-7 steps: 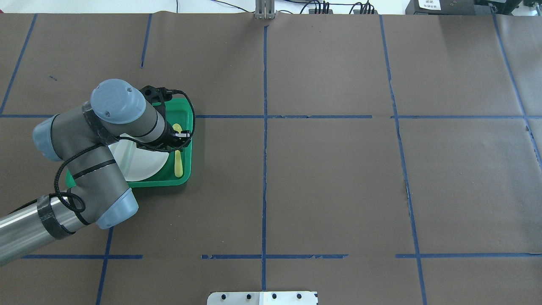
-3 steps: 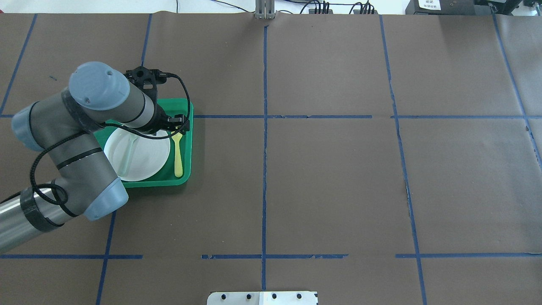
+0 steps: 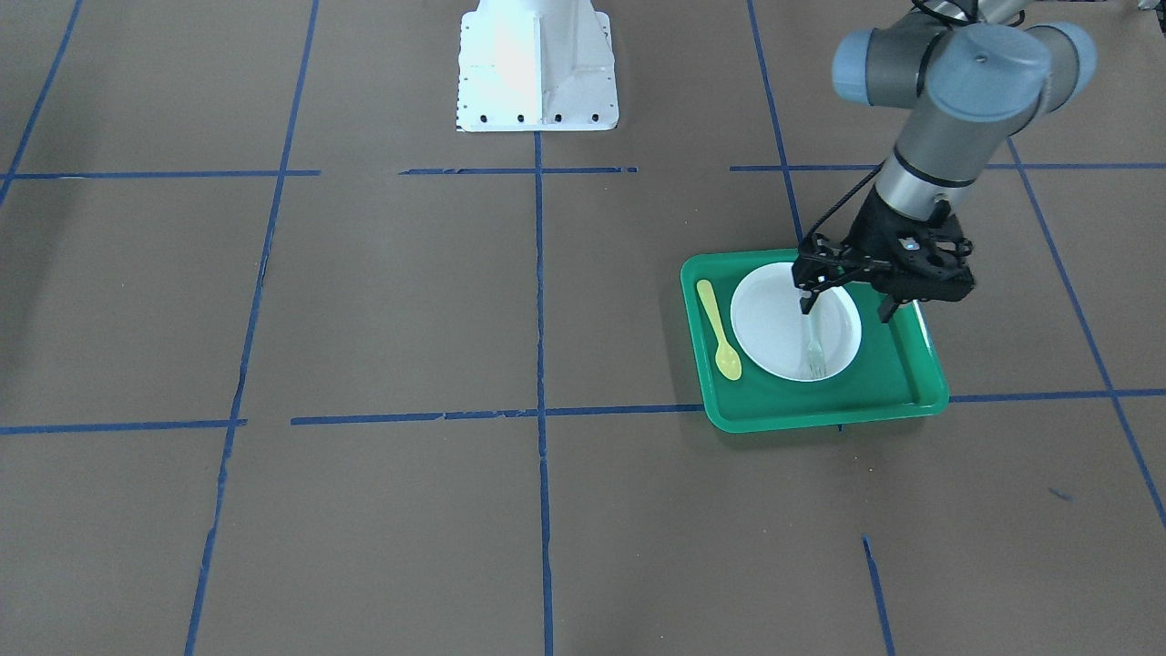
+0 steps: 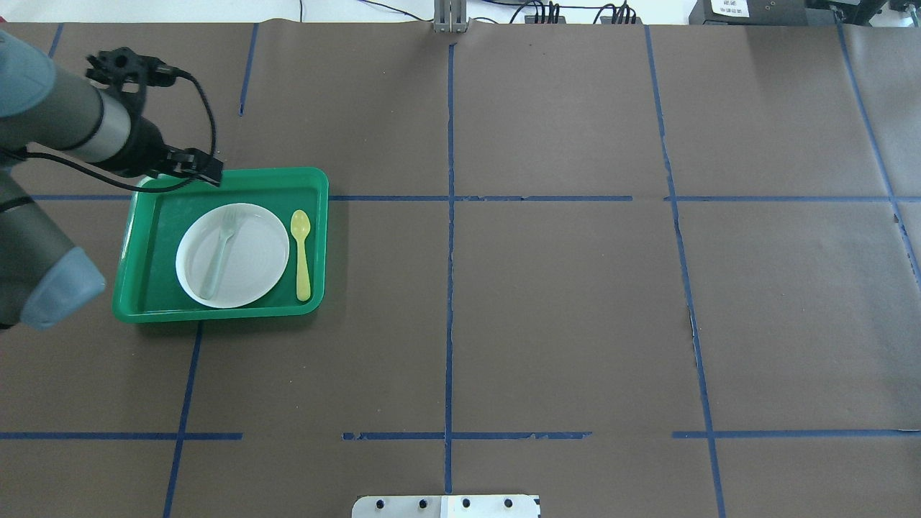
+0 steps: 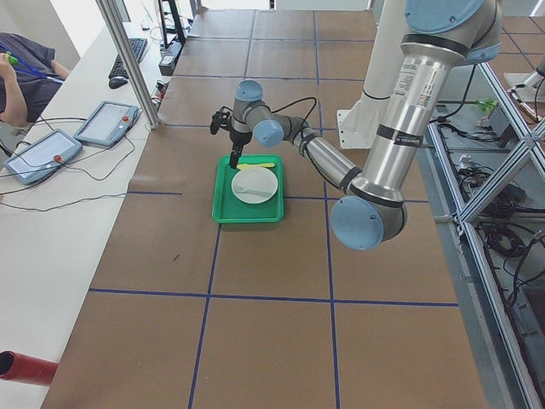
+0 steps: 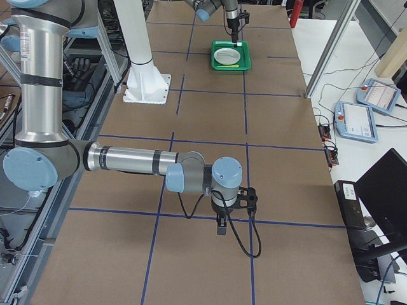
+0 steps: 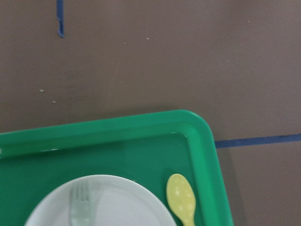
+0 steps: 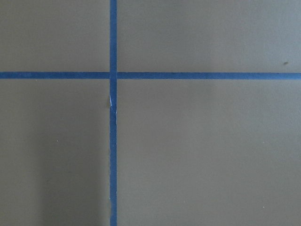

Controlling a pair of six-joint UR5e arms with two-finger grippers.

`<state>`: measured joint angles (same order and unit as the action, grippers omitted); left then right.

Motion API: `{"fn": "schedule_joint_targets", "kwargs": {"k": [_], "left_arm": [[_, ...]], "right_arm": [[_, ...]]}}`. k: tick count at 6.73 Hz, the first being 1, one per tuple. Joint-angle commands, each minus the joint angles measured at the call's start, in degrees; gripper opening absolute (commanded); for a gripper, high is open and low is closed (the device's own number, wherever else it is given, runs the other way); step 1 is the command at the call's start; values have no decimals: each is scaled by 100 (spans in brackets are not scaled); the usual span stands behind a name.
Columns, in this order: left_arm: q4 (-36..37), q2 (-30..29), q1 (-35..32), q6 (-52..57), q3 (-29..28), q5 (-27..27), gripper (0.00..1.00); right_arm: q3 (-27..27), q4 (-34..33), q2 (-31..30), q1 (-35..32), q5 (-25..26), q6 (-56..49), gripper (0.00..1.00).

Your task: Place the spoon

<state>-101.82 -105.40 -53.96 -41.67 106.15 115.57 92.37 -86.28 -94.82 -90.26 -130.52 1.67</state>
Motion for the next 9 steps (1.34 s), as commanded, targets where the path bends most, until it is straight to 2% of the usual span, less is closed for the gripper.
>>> {"fn": "schedule_joint_targets", "kwargs": {"k": [1, 2, 4, 5, 6, 8, 9], "left_arm": [[309, 913, -1164, 2302, -32, 280, 99], [390, 1299, -1752, 3261, -111, 360, 100], [505, 1933, -3087, 4582, -549, 1236, 100], [514, 2232, -3616, 4667, -655, 1283, 100], [523, 2400, -3665, 4712, -665, 1283, 100], [1092, 2481, -3674, 4817, -596, 1380, 100], [1138, 2481, -3701, 5322, -621, 1398, 100]], "right_arm": [[0, 6, -2, 0, 0, 0, 100], [0, 6, 7, 0, 0, 0, 100], [0, 6, -2, 0, 0, 0, 100], [0, 6, -2, 0, 0, 0, 100], [0, 6, -2, 0, 0, 0, 100], [0, 6, -2, 0, 0, 0, 100], [0, 6, 7, 0, 0, 0, 100]]}}
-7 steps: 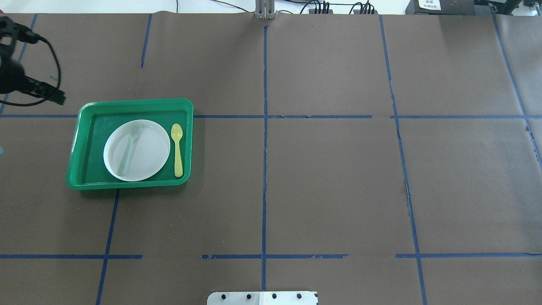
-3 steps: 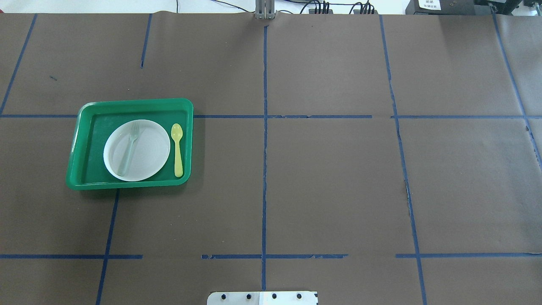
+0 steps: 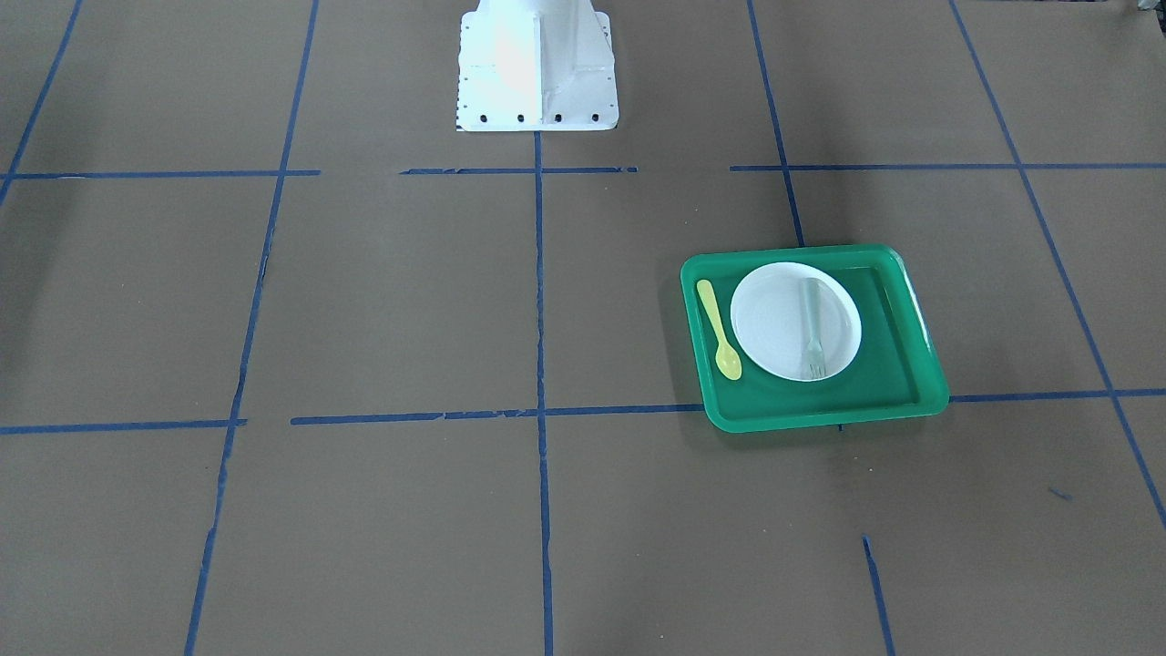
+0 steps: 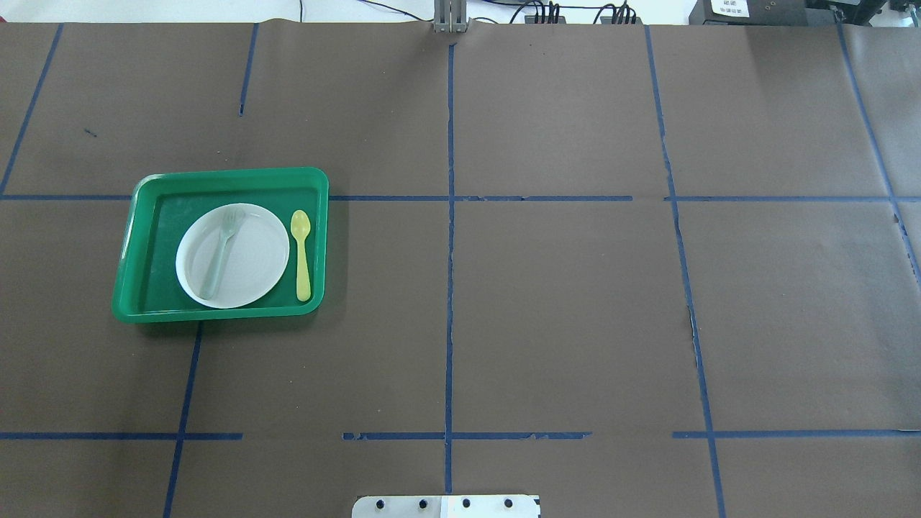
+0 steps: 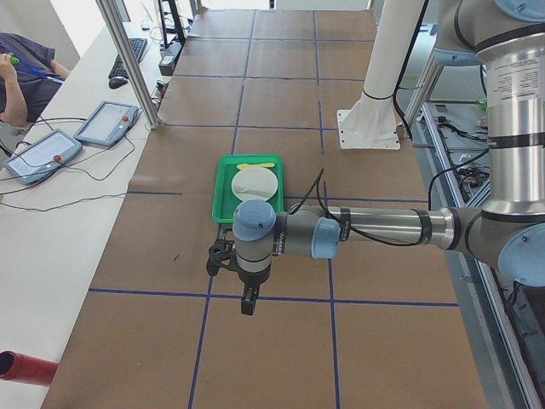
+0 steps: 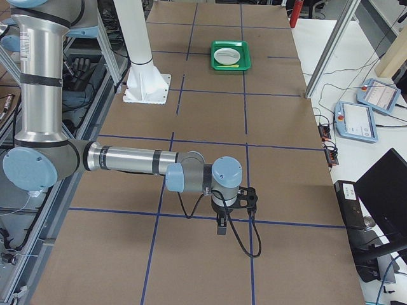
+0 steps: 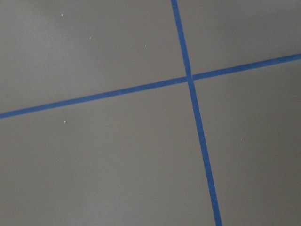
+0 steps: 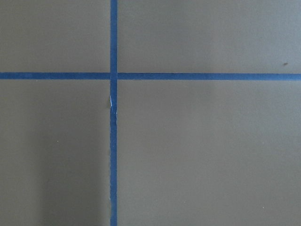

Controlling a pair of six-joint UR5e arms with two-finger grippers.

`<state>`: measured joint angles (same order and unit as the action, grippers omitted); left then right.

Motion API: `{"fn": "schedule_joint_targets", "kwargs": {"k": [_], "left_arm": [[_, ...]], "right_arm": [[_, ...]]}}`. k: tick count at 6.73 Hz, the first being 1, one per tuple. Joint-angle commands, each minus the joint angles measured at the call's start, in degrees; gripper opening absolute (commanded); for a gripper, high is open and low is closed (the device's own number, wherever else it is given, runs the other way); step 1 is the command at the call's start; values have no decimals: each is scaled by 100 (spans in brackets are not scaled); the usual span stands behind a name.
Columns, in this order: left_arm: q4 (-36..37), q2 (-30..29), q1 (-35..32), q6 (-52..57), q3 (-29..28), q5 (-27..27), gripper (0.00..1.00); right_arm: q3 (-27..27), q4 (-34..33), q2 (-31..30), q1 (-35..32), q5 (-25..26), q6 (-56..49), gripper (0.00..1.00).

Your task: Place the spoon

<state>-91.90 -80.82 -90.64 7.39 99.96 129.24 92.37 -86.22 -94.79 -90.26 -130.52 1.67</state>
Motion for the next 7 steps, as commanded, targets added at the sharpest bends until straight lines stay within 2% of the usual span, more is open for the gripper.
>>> {"fn": "schedule_joint_targets", "kwargs": {"k": [1, 2, 7], "left_arm": [[233, 22, -94, 491, 15, 310, 100], [269, 14, -95, 492, -11, 539, 100], [190, -74, -95, 501, 50, 568, 100]], "right_arm": [[0, 0, 5, 0, 0, 0, 100], [0, 0, -4, 0, 0, 0, 100], [0, -9, -4, 0, 0, 0, 100]]}}
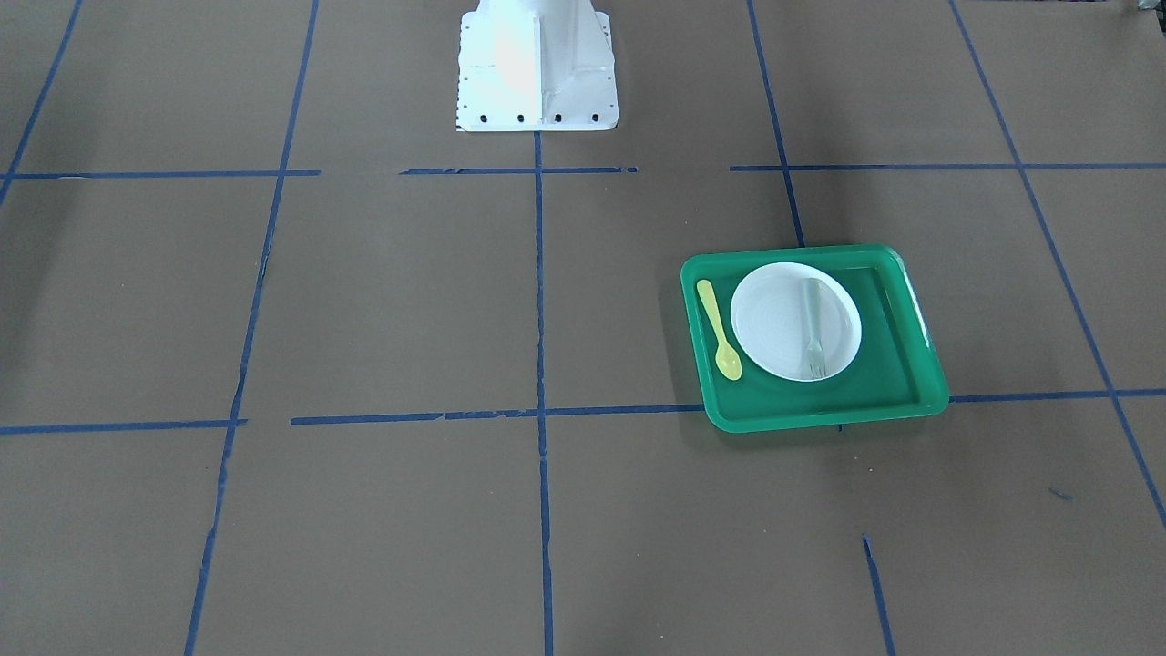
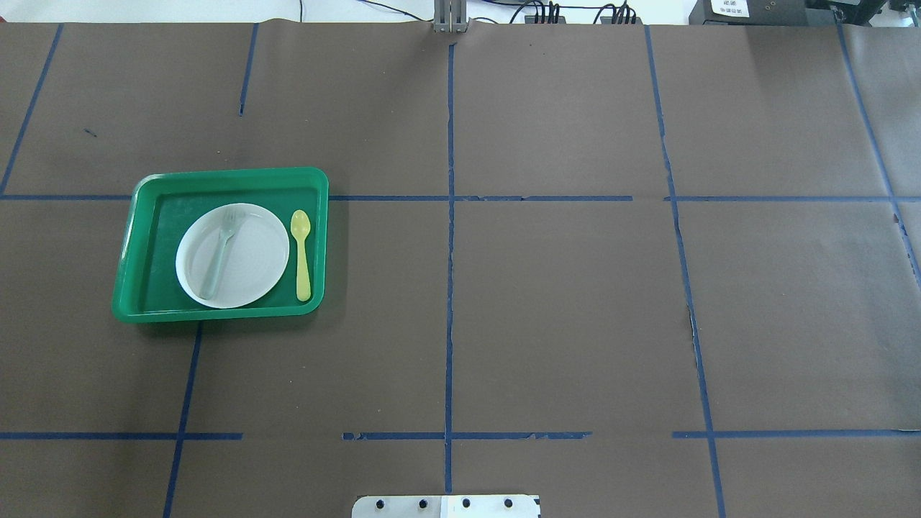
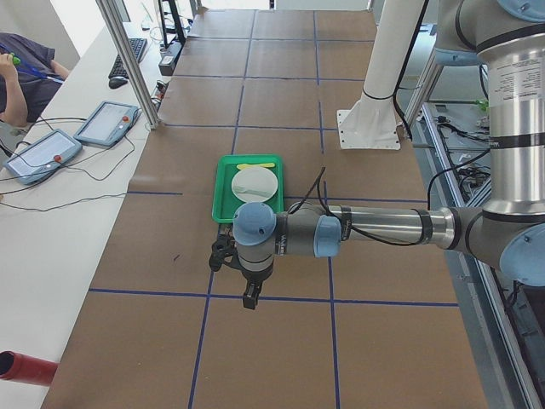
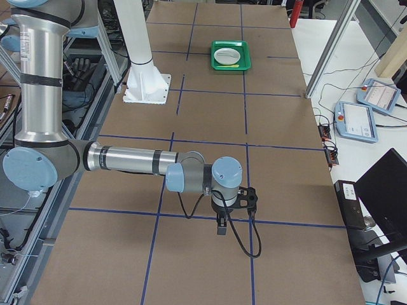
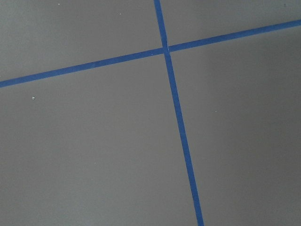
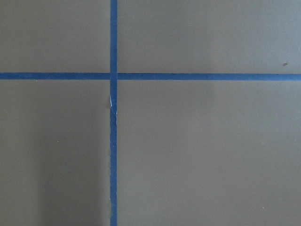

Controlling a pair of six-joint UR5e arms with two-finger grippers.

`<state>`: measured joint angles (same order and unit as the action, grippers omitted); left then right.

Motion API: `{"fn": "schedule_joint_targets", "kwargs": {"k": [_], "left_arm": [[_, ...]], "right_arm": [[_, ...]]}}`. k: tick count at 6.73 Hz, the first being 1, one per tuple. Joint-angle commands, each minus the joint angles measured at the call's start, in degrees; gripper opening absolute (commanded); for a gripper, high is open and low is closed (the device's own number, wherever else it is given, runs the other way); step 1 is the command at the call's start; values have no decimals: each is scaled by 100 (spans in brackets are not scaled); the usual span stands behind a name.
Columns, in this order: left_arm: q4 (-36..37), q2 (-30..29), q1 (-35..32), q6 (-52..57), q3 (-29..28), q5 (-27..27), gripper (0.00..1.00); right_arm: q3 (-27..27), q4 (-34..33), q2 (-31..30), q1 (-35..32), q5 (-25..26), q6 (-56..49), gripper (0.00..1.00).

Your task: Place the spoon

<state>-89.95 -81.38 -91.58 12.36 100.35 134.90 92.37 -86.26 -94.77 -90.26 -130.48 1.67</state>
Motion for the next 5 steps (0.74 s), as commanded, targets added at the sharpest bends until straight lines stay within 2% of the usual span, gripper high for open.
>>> {"fn": "schedule_joint_targets", "kwargs": {"k": [1, 5], "left_arm": [[-5, -18, 0, -6, -7, 2, 100], [4, -9, 0, -6, 11, 2, 100]], "right_arm": [[0, -5, -6, 0, 5, 0, 100], [0, -5, -6, 0, -4, 0, 100]]}}
